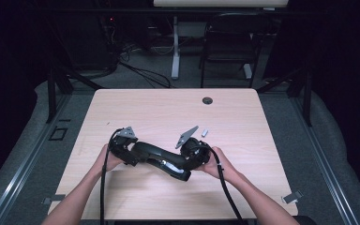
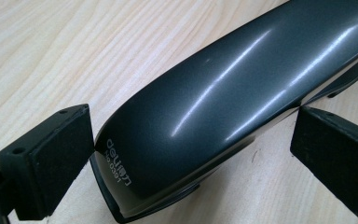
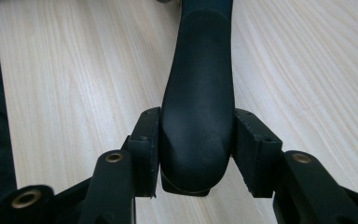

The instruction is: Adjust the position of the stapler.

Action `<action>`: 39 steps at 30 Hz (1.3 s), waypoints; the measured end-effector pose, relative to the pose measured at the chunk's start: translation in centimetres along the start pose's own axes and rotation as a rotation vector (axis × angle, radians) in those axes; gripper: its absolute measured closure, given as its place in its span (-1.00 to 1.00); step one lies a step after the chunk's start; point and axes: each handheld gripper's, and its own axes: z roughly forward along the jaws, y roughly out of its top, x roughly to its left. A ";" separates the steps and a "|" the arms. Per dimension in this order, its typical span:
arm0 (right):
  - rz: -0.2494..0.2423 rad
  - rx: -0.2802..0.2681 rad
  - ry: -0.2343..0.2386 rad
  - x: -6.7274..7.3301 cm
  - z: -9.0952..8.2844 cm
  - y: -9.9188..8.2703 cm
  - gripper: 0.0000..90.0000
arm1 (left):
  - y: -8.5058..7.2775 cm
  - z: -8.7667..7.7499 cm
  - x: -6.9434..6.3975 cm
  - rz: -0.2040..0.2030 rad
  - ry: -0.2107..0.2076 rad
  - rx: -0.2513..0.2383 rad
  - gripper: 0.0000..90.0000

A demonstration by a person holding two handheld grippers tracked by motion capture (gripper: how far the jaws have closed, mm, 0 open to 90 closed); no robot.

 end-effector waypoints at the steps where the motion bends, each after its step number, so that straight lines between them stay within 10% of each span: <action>1: -0.002 0.000 0.002 -0.1 0.0 0.0 0.22 | 0.0 0.0 0.0 0.000 0.000 0.000 -1.00; 18: 0.043 0.012 -0.033 -1.1 -0.2 -0.5 0.22 | 0.5 1.6 -0.5 0.039 0.010 0.054 -0.94; 39: 0.112 0.002 -0.072 -2.9 -1.5 -1.2 0.13 | -0.4 0.9 -0.9 0.064 -0.014 0.007 -0.56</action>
